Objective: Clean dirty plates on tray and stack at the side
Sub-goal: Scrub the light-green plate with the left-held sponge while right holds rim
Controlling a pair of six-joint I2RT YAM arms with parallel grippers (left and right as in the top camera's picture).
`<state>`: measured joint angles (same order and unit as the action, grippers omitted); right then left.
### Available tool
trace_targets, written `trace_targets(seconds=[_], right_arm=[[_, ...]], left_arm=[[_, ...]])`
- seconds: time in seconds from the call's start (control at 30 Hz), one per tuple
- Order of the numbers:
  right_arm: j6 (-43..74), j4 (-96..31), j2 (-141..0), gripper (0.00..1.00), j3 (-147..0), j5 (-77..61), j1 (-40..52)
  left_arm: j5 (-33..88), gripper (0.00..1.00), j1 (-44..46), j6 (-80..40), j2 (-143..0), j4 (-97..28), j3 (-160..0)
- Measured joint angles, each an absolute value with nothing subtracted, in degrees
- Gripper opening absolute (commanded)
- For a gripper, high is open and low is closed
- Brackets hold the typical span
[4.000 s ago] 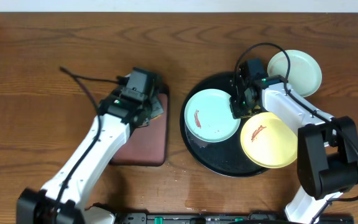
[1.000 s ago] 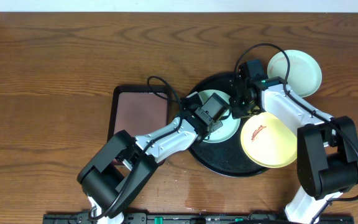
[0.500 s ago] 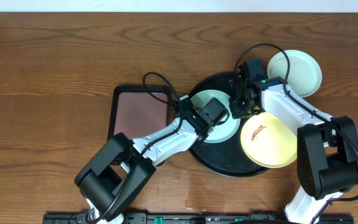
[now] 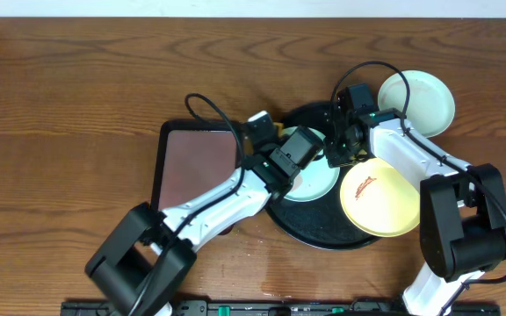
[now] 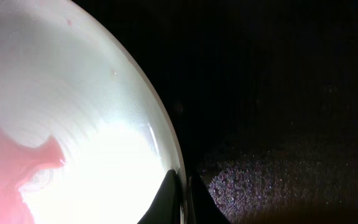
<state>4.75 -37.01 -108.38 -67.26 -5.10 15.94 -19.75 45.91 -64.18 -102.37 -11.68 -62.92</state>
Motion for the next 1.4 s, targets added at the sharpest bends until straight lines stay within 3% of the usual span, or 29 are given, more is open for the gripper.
trace_targets(seconds=[0.43, 0.67, 0.9, 1.23, 1.4], right_arm=[[4.8, -36.8, -108.4, 0.01, -67.1, -5.1, 15.9], [4.8, -36.8, -108.4, 0.01, -67.1, -5.1, 15.9], [5.0, -36.8, -108.4, 0.01, -67.1, -5.2, 15.9], [5.0, -37.9, -105.3, 0.01, -66.5, -4.9, 16.1], [4.3, -38.1, -95.9, 0.01, -66.3, -2.3, 17.8]], left_arm=[[-10.7, 0.07, 45.8, -61.1, -110.1, -9.9, -62.8], [-17.6, 0.08, 46.0, -56.0, -109.1, -22.2, -63.6], [-21.8, 0.07, 46.5, -55.0, -107.7, -24.1, -63.5], [-26.1, 0.07, 42.5, -54.1, -86.9, -32.8, -62.7], [-28.4, 0.08, 34.1, -53.6, -74.0, -43.0, -62.8]])
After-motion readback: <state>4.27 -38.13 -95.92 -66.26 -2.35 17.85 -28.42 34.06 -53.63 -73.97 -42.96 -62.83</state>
